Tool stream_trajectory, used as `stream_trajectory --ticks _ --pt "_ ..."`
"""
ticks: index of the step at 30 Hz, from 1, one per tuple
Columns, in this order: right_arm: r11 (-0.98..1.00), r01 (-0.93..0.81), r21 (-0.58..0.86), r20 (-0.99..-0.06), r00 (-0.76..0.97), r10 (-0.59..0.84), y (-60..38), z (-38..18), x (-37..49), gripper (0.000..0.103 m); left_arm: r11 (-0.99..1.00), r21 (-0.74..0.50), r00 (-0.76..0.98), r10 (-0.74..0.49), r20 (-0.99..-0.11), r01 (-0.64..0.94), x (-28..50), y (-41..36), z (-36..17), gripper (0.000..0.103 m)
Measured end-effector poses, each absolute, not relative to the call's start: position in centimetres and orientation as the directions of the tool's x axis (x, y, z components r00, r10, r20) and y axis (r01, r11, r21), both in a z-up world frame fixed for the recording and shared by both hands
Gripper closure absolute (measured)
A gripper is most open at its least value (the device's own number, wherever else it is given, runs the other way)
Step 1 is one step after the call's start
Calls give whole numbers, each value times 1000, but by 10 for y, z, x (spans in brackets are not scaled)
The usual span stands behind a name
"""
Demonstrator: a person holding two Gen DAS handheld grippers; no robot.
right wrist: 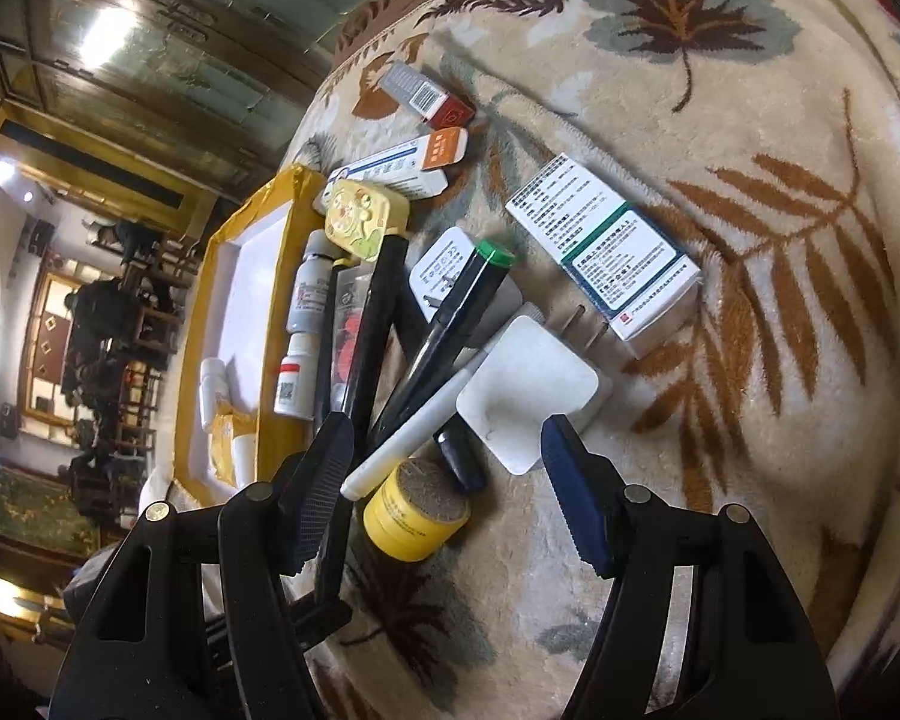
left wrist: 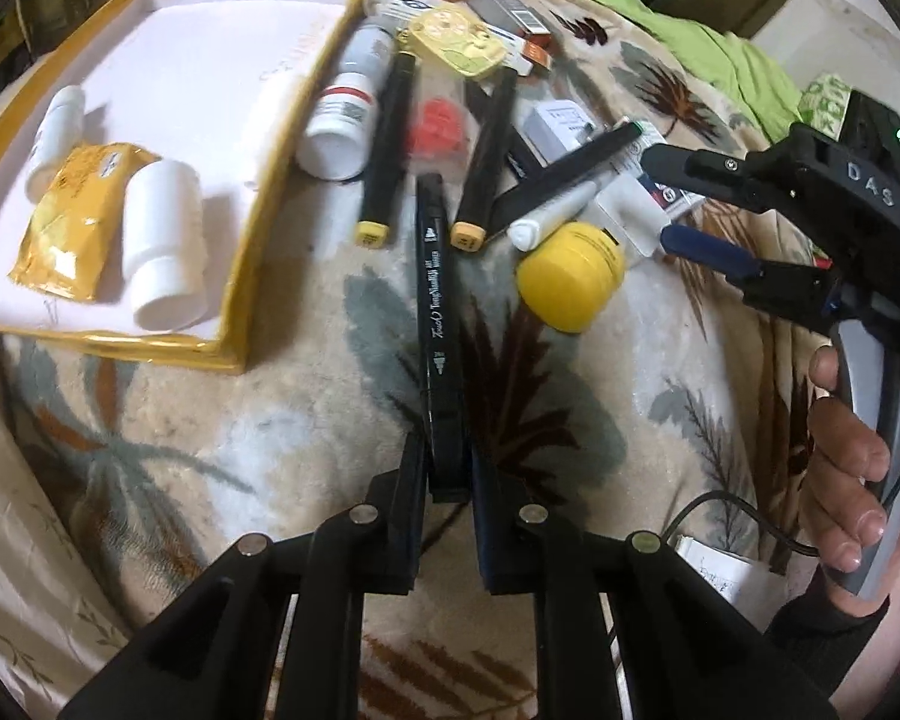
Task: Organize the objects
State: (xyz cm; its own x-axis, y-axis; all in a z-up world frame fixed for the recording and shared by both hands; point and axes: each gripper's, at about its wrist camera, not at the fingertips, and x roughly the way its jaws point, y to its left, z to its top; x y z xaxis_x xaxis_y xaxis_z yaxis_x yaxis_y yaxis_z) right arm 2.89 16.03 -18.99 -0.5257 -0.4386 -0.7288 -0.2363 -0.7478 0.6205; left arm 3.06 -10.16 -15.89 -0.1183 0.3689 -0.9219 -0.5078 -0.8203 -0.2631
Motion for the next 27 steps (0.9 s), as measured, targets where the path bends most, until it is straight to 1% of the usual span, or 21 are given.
stream_trajectory --ticks 2,4,5,7,8,9,12,13,14,15,17,18,21,24,25,26,27 --pt "-758 -218 615 -729 -522 -442 159 -186 30 37 -810 -267 -106 373 -922 -523 22 -86 -163 89" --pt "-763 -224 607 -732 -531 -426 162 -181 33 37 -796 -279 -104 391 -915 -537 23 -86 -159 87" --pt "-764 -228 604 -730 -544 -414 164 -178 35 37 -791 -287 -100 399 -911 -541 24 -83 -158 85" --pt "-763 -238 601 -724 -567 -393 172 -171 40 37 -785 -307 -98 420 -902 -538 21 -79 -156 69" --pt "-767 -245 592 -727 -573 -378 175 -168 42 37 -788 -302 -107 418 -902 -536 19 -75 -157 54" --pt "-775 -252 579 -735 -573 -363 176 -166 42 37 -797 -288 -122 409 -904 -531 17 -72 -157 51" --pt "-794 -271 544 -766 -548 -337 178 -170 40 37 -805 -283 -136 406 -904 -522 10 -61 -163 52" --pt "-797 -270 540 -771 -537 -341 177 -173 39 37 -814 -253 -146 378 -914 -523 8 -56 -166 52" --pt "-799 -273 536 -777 -529 -340 176 -176 37 37 -820 -230 -152 356 -922 -524 7 -50 -171 54" --pt "-802 -278 529 -784 -523 -335 176 -179 35 37 -826 -204 -158 330 -930 -525 7 -48 -176 67" --pt "-813 -271 516 -796 -501 -339 171 -187 30 37 -838 -130 -201 273 -941 -530 9 -48 -181 84" --pt "-815 -267 514 -801 -489 -345 168 -192 27 37 -835 -128 -207 276 -939 -535 10 -51 -180 88" --pt "-825 -277 492 -822 -461 -335 161 -208 19 37 -838 -176 -171 303 -938 -517 9 -63 -178 89" --pt "-811 -279 514 -803 -489 -340 161 -214 19 36 -831 -215 -148 332 -932 -513 14 -72 -176 89" --pt "-811 -283 511 -803 -494 -334 161 -213 19 39 -829 -211 -146 328 -933 -517 16 -73 -175 89" --pt "-818 -285 499 -808 -494 -321 161 -213 20 46 -829 -205 -145 323 -935 -521 17 -72 -175 89" --pt "-824 -290 488 -815 -489 -310 162 -213 20 63 -828 -197 -146 315 -938 -525 19 -72 -175 89"
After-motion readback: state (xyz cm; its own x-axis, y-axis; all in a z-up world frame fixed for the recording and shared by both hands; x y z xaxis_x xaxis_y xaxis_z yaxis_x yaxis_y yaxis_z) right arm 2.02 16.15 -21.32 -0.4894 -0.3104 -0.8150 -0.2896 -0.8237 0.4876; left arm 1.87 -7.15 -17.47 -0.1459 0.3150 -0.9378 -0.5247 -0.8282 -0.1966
